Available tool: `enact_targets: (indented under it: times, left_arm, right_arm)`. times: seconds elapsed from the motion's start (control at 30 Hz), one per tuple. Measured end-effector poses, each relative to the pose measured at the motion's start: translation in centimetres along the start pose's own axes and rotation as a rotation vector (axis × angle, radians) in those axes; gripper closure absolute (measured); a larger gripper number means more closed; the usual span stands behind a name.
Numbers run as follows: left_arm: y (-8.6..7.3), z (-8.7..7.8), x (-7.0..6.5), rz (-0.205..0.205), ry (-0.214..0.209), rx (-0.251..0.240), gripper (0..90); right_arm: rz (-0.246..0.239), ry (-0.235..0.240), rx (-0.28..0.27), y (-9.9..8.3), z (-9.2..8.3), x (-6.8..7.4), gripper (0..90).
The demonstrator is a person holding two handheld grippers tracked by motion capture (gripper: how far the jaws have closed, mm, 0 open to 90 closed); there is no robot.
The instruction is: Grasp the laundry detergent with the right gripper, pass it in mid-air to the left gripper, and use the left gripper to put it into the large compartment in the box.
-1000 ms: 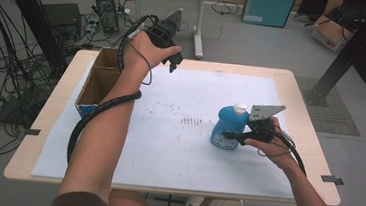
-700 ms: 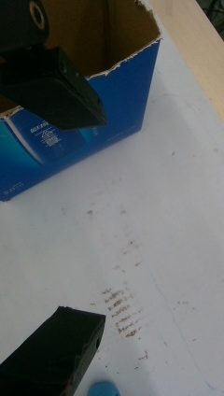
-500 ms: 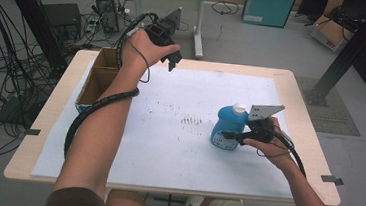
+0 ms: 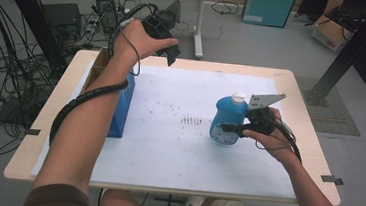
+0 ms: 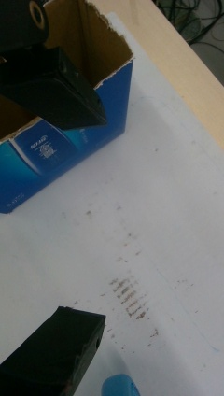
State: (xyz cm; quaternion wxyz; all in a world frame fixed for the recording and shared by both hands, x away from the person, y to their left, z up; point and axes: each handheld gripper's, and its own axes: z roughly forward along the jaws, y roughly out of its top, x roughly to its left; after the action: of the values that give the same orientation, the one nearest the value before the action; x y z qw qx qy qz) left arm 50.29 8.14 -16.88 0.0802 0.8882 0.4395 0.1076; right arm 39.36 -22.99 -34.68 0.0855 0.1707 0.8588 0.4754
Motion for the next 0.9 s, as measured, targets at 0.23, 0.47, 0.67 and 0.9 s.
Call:
enact_targets:
  times: [0.23,0.47,0.67,0.9]
  left_arm:
    - [-0.6,-1.6,0.3,0.099,-0.014,-0.008,6.1]
    - [-1.1,-3.6,0.9,0.199,-0.001,-0.025,4.7]
    - [-1.7,-5.1,1.4,0.27,-0.037,-0.03,4.6]
    - [-1.8,-6.5,1.2,0.363,-0.06,-0.027,4.4]
  right_arm:
    - [0.024,0.016,0.023,3.4,0.6,0.0,45.3]
    - [0.03,0.034,0.018,7.3,1.5,-0.8,45.3]
    - [0.013,0.059,0.035,9.9,2.9,-1.7,45.1]
    - [-0.018,0.088,0.061,12.8,5.2,-2.4,44.9]
